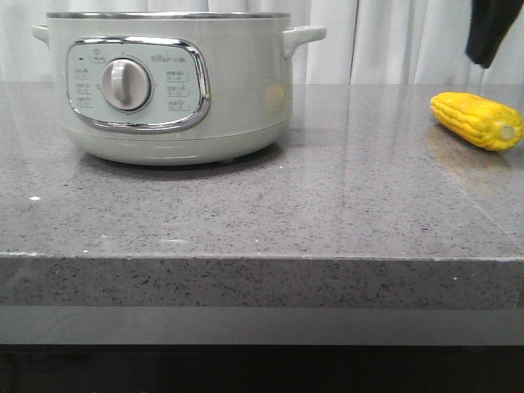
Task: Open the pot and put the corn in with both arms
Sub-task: 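Lower the right gripper onto the yellow corn cob and grasp it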
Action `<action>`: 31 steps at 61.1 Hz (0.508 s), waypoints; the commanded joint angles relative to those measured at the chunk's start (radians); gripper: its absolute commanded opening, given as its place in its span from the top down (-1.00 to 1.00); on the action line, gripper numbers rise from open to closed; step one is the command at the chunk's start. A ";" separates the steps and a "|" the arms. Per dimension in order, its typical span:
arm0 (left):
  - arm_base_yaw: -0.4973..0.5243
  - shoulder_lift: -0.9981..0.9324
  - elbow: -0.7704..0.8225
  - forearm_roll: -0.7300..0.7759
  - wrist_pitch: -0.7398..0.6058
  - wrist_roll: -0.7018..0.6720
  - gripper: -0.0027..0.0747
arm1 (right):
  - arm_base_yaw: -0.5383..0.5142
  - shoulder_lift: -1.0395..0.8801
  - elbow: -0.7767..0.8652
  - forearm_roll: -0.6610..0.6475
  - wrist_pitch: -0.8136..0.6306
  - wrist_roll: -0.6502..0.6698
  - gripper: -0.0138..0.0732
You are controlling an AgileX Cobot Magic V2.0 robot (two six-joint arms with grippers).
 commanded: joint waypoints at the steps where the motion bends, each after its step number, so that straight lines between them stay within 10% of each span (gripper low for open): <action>1: 0.000 -0.004 -0.037 -0.007 -0.142 -0.006 0.29 | -0.009 0.043 -0.104 -0.017 0.009 0.001 -0.82; 31: 0.000 -0.004 -0.037 -0.007 -0.142 -0.006 0.29 | -0.025 0.308 -0.330 -0.018 0.080 0.001 -0.82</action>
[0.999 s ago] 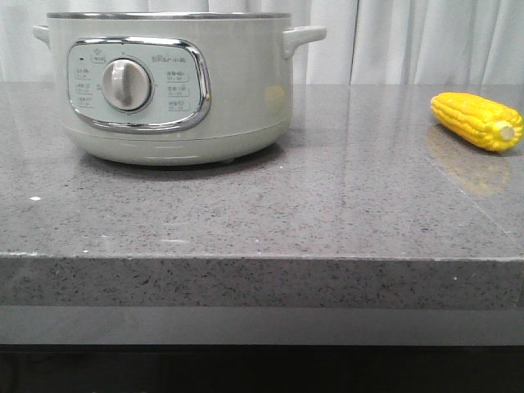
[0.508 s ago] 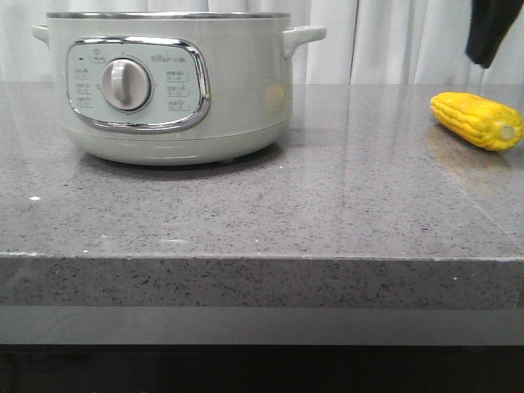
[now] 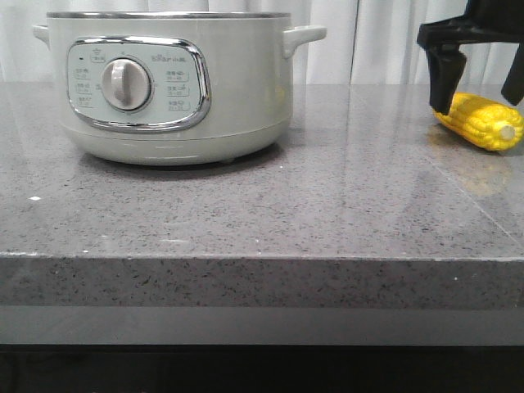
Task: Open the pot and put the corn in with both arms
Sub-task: 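Lower the right gripper onto the yellow corn cob and grasp it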
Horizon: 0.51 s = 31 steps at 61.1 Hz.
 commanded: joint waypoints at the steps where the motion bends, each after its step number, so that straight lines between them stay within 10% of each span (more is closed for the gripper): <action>1: 0.000 -0.004 -0.037 -0.007 -0.142 -0.006 0.29 | -0.006 -0.025 -0.050 -0.011 -0.014 -0.003 -0.82; 22: 0.000 -0.004 -0.037 -0.007 -0.142 -0.006 0.29 | -0.006 0.011 -0.052 -0.010 -0.004 -0.004 -0.80; 31: 0.000 -0.004 -0.037 -0.007 -0.142 -0.006 0.29 | -0.006 0.011 -0.052 -0.010 0.023 -0.006 -0.43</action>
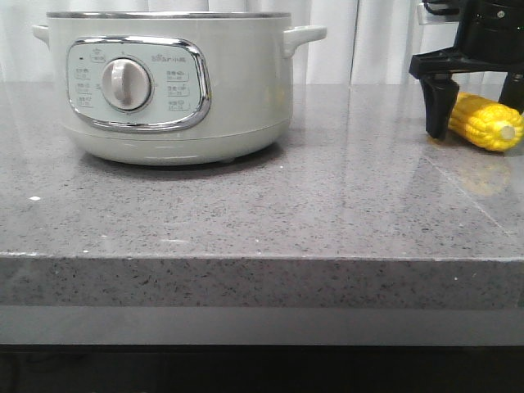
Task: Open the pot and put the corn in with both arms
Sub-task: 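Lower the right gripper onto the yellow corn cob and grasp it, then carry the corn cob with the right gripper over the open pot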
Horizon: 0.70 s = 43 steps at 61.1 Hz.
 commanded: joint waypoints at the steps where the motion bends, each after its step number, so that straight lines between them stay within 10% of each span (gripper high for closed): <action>1: 0.000 -0.004 -0.037 -0.007 -0.142 -0.006 0.29 | -0.006 -0.055 -0.034 -0.010 0.000 -0.006 -0.38; 11: 0.000 -0.004 -0.037 -0.007 -0.142 -0.006 0.29 | -0.006 -0.056 -0.040 -0.010 0.012 -0.018 -0.03; 43: 0.000 -0.004 -0.037 -0.007 -0.142 -0.006 0.29 | 0.090 -0.217 -0.249 0.101 0.072 -0.080 -0.02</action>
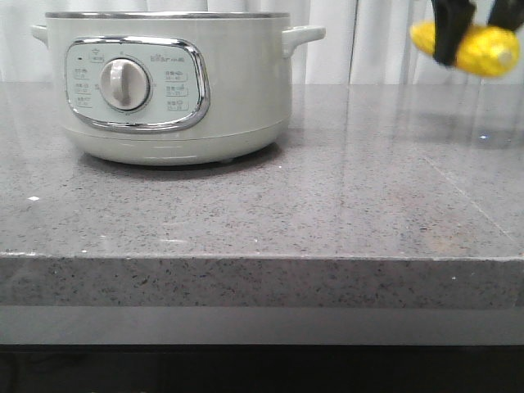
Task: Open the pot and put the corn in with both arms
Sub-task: 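Carry the corn cob with the right gripper over the open pot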
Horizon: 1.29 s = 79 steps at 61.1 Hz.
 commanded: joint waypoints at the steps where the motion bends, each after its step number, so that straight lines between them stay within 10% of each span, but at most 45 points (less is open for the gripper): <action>1: 0.000 -0.004 -0.037 -0.007 -0.142 -0.006 0.29 | 0.043 -0.114 -0.065 0.048 -0.057 -0.032 -0.02; 39: 0.000 -0.004 -0.037 -0.007 -0.142 -0.006 0.29 | 0.402 -0.141 -0.089 0.083 -0.403 -0.035 -0.02; 79: 0.000 -0.004 -0.037 -0.007 -0.142 -0.006 0.29 | 0.465 0.056 -0.089 0.083 -0.504 -0.035 -0.02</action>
